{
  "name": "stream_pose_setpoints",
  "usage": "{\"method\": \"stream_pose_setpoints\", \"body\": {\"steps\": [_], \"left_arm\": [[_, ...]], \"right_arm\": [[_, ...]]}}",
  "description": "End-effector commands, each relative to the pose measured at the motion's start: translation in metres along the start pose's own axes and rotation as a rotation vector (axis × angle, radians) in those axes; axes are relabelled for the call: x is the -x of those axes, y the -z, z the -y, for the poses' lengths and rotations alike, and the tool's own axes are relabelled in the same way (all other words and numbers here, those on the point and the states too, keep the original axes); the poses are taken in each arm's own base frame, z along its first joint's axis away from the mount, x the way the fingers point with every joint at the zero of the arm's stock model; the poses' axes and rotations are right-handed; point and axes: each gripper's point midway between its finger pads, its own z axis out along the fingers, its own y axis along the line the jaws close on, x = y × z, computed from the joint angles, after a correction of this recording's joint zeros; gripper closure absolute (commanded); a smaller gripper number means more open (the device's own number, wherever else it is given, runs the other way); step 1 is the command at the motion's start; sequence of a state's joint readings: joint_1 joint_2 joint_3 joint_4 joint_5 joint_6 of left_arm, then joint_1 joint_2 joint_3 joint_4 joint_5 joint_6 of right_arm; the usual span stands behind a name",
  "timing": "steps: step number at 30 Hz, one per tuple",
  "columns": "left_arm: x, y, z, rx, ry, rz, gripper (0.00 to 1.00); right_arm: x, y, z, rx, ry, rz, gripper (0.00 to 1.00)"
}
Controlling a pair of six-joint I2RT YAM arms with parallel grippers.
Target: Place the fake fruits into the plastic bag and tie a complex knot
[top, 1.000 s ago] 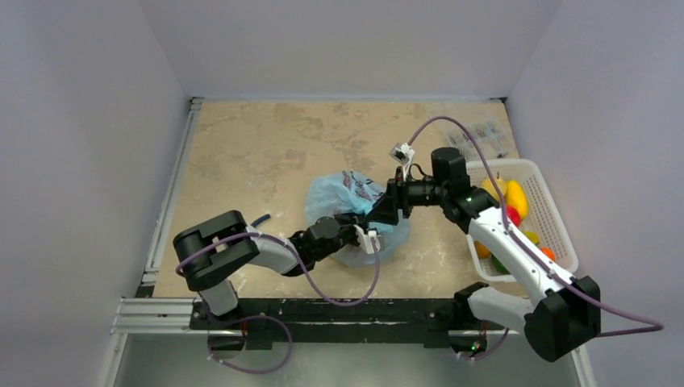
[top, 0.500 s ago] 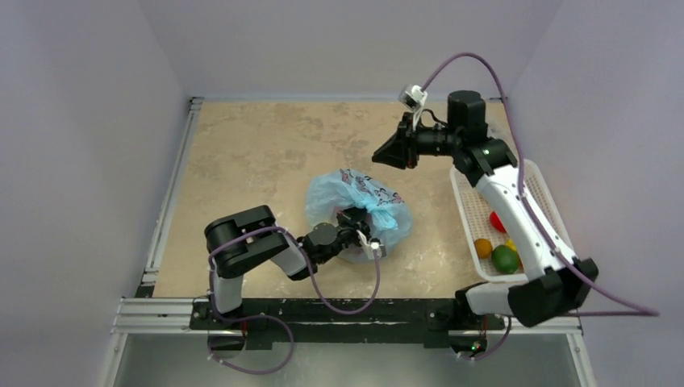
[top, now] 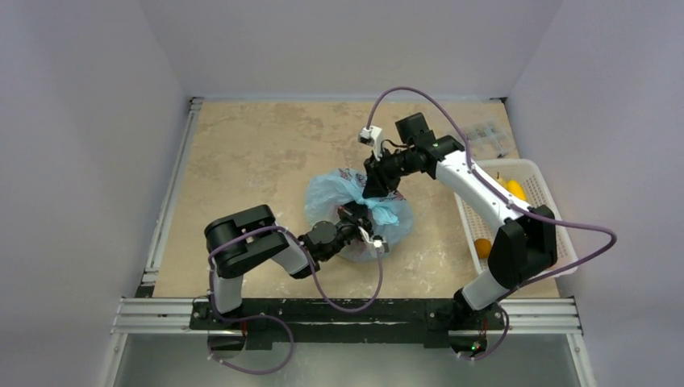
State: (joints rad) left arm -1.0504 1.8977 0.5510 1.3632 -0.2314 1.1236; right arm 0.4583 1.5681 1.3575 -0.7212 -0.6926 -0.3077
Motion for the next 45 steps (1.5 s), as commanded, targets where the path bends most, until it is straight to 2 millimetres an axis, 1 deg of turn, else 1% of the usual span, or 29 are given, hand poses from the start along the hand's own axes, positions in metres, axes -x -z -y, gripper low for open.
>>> {"method": "stream_pose_setpoints", "body": {"steps": [1, 3, 4, 6, 10, 12, 14, 17, 23, 25, 28, 31, 34, 37, 39, 42, 45], "left_arm": [[0.016, -0.007, -0.036, 0.115, -0.002, 0.035, 1.00], [0.019, -0.007, -0.043, 0.128, -0.002, 0.045, 1.00], [0.022, -0.006, -0.044, 0.128, -0.005, 0.055, 1.00], [0.025, -0.005, -0.046, 0.129, -0.013, 0.070, 1.00], [0.029, -0.005, -0.051, 0.137, -0.026, 0.084, 1.00], [0.033, -0.006, -0.056, 0.146, -0.033, 0.096, 1.00], [0.035, -0.008, -0.062, 0.162, -0.037, 0.099, 1.00], [0.037, -0.010, -0.069, 0.182, -0.041, 0.098, 1.00], [0.037, -0.011, -0.071, 0.189, -0.049, 0.091, 1.00], [0.037, -0.011, -0.073, 0.194, -0.051, 0.088, 1.00], [0.038, -0.009, -0.077, 0.202, -0.053, 0.090, 1.00], [0.043, -0.004, -0.081, 0.204, -0.055, 0.113, 1.00], [0.053, 0.003, -0.086, 0.204, -0.065, 0.154, 1.00], [0.066, 0.010, -0.091, 0.205, -0.077, 0.210, 1.00], [0.073, 0.011, -0.094, 0.211, -0.085, 0.233, 1.00], [0.081, 0.011, -0.099, 0.223, -0.100, 0.252, 1.00], [0.083, 0.012, -0.101, 0.229, -0.108, 0.255, 1.00]], "right_arm": [[-0.011, 0.001, 0.008, -0.013, -0.003, -0.042, 0.65], [-0.012, 0.003, 0.009, -0.017, -0.020, -0.031, 0.64], [-0.009, 0.006, 0.010, -0.014, -0.032, -0.011, 0.64], [0.003, 0.016, 0.009, 0.004, -0.054, 0.049, 0.65], [0.038, 0.032, 0.007, -0.005, -0.048, 0.167, 0.66], [0.043, 0.032, 0.006, -0.001, -0.072, 0.189, 0.67], [0.035, 0.027, 0.015, -0.036, -0.120, 0.165, 0.71], [0.019, 0.020, 0.029, -0.083, -0.134, 0.116, 0.71], [0.001, 0.012, 0.029, -0.064, -0.181, 0.069, 0.71], [-0.011, 0.009, 0.020, -0.012, -0.190, 0.026, 0.66], [-0.030, 0.006, -0.001, 0.096, -0.239, -0.018, 0.53], [-0.041, 0.004, -0.015, 0.150, -0.302, -0.020, 0.48], [-0.042, 0.003, -0.026, 0.197, -0.338, 0.010, 0.47], [-0.038, 0.006, -0.040, 0.279, -0.347, 0.038, 0.47], [-0.037, 0.008, -0.052, 0.348, -0.350, 0.054, 0.47], [-0.036, 0.018, -0.069, 0.426, -0.319, 0.069, 0.47], [-0.027, 0.033, -0.076, 0.443, -0.264, 0.089, 0.44]]}}
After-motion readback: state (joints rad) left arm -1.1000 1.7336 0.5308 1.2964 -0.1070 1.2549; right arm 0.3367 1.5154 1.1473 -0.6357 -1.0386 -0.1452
